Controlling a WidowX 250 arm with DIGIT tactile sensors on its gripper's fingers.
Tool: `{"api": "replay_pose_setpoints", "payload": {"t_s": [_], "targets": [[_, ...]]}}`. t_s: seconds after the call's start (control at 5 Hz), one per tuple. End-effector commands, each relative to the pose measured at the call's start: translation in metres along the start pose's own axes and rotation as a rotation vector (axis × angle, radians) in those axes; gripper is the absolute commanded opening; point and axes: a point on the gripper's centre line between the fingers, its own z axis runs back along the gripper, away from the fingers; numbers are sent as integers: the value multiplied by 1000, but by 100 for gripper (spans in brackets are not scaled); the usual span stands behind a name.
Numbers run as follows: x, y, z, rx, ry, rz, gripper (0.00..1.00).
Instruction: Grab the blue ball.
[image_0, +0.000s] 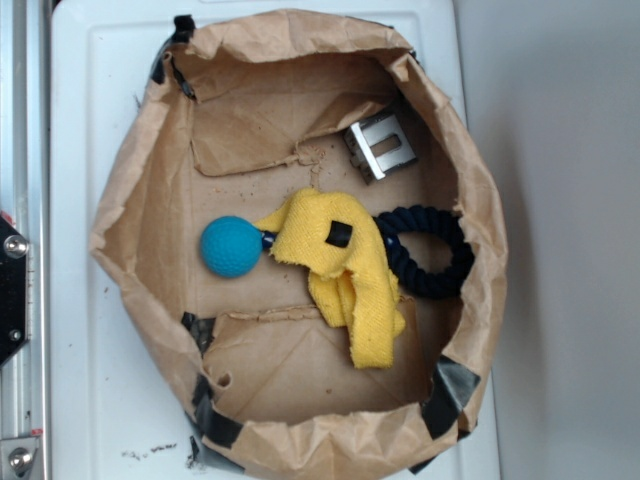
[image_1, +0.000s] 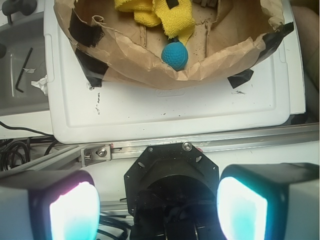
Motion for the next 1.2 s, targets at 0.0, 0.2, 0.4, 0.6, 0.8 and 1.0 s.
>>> {"api": "replay_pose_setpoints", "payload": {"t_s": [0.0,0.2,0.4,0.6,0.8,1.0], "targets": [[0,0,0,0,0,0,100],[0,0,0,0,0,0,100],[0,0,0,0,0,0,100],[22,4,-4,-25,-46,12,100],[64,17,-12,-3,-83,66,100],[92,35,-21,9,-81,139,100]]}}
